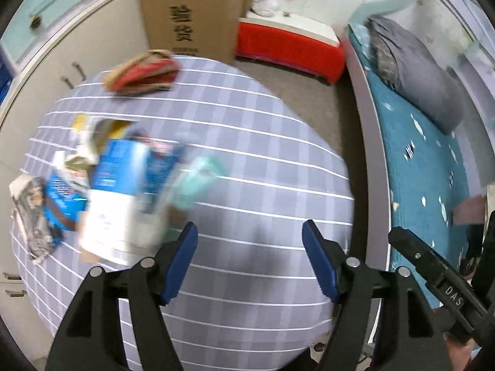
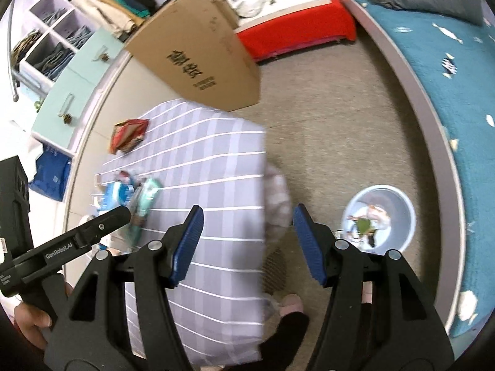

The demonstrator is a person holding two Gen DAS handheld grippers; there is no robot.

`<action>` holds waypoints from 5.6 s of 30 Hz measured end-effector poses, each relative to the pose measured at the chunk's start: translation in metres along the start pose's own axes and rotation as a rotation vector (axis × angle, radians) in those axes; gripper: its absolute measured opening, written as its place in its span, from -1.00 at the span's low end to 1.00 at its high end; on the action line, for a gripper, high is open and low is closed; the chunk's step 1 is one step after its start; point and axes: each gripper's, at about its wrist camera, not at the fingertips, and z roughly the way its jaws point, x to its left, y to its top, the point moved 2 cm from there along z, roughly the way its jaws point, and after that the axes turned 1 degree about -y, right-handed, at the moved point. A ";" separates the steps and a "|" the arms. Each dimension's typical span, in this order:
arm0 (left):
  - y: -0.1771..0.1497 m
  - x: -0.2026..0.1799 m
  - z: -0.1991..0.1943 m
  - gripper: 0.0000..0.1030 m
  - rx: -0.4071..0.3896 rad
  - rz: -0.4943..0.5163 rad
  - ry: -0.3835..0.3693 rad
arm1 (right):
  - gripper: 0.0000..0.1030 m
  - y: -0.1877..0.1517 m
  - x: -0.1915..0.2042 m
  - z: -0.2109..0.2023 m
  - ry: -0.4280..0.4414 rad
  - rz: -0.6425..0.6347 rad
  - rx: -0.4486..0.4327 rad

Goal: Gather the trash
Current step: 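Grasp teal packaging with right tool while left grasps red-white wrapper strip, then carry both items over the light-blue bucket and open both tools, then move both open tools back over the cluttered table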

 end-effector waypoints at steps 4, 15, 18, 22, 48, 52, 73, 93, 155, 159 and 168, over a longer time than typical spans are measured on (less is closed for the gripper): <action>0.011 0.048 -0.014 0.33 -0.026 -0.027 0.004 | 0.17 0.000 0.046 0.024 0.037 -0.014 0.004; 0.043 0.119 -0.023 0.33 -0.056 -0.042 -0.017 | 0.17 0.009 0.145 0.111 0.105 -0.040 0.101; 0.051 0.123 -0.017 0.32 -0.050 -0.028 -0.034 | 0.16 0.013 0.154 0.128 0.098 -0.030 0.116; 0.055 0.121 -0.008 0.30 -0.036 -0.023 -0.056 | 0.04 0.019 0.163 0.144 0.097 -0.037 0.126; 0.098 0.089 0.043 -0.12 0.132 -0.015 -0.119 | -0.83 0.060 0.110 0.103 0.156 -0.001 0.007; 0.103 0.090 0.058 -0.24 0.162 -0.013 -0.073 | -0.83 0.057 0.105 0.106 0.154 0.011 0.013; 0.106 0.031 0.019 -1.00 0.028 0.001 -0.127 | -0.83 0.059 0.065 0.064 0.227 0.069 -0.019; 0.006 -0.211 0.109 -1.00 0.221 0.171 -0.261 | -0.81 0.043 -0.157 -0.026 -0.058 0.135 -0.042; 0.022 -0.040 0.029 0.21 0.077 0.024 -0.054 | 0.10 0.021 -0.021 0.009 0.012 0.026 0.025; 0.026 0.015 0.015 0.21 0.054 0.001 0.000 | 0.10 0.010 0.031 0.035 0.047 -0.004 0.050; 0.017 0.097 0.028 0.54 0.144 0.002 0.150 | 0.10 -0.012 0.098 0.073 0.069 -0.029 0.097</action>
